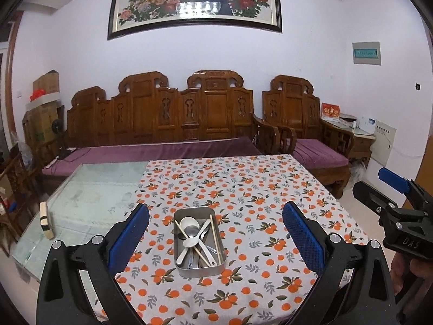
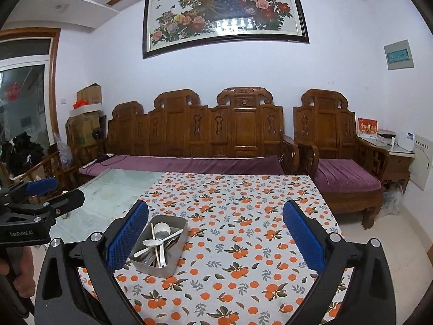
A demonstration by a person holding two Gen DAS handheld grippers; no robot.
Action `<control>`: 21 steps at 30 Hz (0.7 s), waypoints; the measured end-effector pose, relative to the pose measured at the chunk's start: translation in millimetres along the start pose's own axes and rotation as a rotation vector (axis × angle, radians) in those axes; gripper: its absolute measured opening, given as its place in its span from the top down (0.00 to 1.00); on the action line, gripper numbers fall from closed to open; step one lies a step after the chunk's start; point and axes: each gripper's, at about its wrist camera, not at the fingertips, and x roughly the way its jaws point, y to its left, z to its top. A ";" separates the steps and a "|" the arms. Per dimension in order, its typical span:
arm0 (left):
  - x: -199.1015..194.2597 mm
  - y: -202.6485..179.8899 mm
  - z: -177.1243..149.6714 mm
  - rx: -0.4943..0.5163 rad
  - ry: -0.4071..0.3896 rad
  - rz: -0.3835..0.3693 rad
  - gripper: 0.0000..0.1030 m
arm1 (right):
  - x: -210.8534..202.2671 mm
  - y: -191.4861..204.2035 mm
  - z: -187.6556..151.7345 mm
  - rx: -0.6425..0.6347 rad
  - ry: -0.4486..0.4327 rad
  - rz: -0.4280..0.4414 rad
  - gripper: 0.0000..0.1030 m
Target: Organize utensils
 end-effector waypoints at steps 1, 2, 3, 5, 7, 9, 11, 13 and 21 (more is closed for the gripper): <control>-2.8 0.4 0.3 -0.003 -0.006 0.004 0.08 | -0.7 0.6 0.6 0.000 -0.001 0.000 0.03; -4.4 0.9 0.7 -0.006 -0.010 0.006 0.08 | -1.9 1.0 1.0 0.002 -0.003 0.004 0.03; -5.0 1.8 0.9 -0.008 -0.013 0.008 0.08 | -2.5 1.2 1.0 0.003 -0.004 0.004 0.03; -5.5 2.7 1.3 -0.010 -0.015 0.016 0.08 | -2.7 1.3 0.8 0.003 -0.003 0.004 0.03; -5.8 2.5 1.0 -0.008 -0.018 0.021 0.08 | -2.9 1.4 0.7 0.003 -0.004 0.004 0.03; -6.9 2.3 -0.1 -0.009 -0.018 0.024 0.08 | -4.2 2.7 1.4 0.004 -0.005 0.005 0.03; -7.0 2.8 -0.7 -0.007 -0.020 0.027 0.08 | -5.3 2.8 1.5 0.006 -0.011 0.005 0.03; -6.5 3.0 -1.4 -0.004 -0.021 0.031 0.08 | -6.4 4.5 2.3 0.004 -0.010 0.006 0.03; -7.4 5.1 -2.4 -0.016 -0.024 0.027 0.08 | -7.8 5.2 3.4 0.004 -0.007 0.007 0.03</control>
